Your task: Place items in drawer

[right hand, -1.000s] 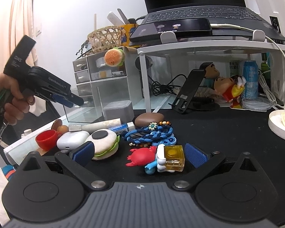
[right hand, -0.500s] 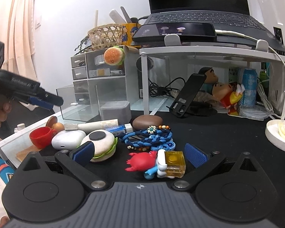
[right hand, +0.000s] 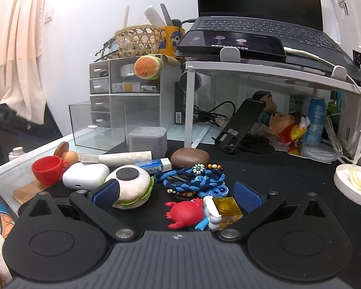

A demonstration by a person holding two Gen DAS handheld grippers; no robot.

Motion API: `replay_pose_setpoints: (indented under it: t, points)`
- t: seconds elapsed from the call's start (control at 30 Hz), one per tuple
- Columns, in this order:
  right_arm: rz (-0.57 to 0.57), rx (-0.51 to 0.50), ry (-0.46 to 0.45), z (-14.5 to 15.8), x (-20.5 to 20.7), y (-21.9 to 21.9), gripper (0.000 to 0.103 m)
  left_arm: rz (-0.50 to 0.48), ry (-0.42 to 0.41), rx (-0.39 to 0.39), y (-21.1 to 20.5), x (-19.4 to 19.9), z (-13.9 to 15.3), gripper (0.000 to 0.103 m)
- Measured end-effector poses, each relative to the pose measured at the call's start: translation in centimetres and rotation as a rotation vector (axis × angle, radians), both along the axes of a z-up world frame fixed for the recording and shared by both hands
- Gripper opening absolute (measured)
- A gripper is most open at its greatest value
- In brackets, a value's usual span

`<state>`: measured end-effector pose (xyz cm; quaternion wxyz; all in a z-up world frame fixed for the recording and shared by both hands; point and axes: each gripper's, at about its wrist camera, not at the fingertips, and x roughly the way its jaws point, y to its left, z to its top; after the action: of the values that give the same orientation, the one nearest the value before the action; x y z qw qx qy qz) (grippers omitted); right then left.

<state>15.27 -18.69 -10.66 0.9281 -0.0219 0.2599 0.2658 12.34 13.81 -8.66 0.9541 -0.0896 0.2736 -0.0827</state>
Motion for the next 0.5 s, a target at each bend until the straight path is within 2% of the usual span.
replay_pose_setpoints:
  t: [0.07, 0.1, 0.23, 0.5]
  points:
    - [0.0, -0.005, 0.016, 0.2, 0.2, 0.3, 0.103, -0.025, -0.027, 0.043, -0.3, -0.6, 0.0, 0.077]
    - [-0.004, -0.009, 0.022, 0.3, 0.3, 0.5, 0.103, -0.032, -0.034, 0.041, -0.2, -0.7, 0.0, 0.078]
    - [-0.013, -0.011, 0.027, 1.5, 0.7, 1.1, 0.103, -0.063, -0.031, -0.019, 0.5, -1.0, -0.5, 0.078]
    - [-0.011, -0.032, 0.096, 3.8, 0.5, 3.1, 0.102, -0.083, -0.044, -0.038, 0.8, -1.4, -1.2, 0.078]
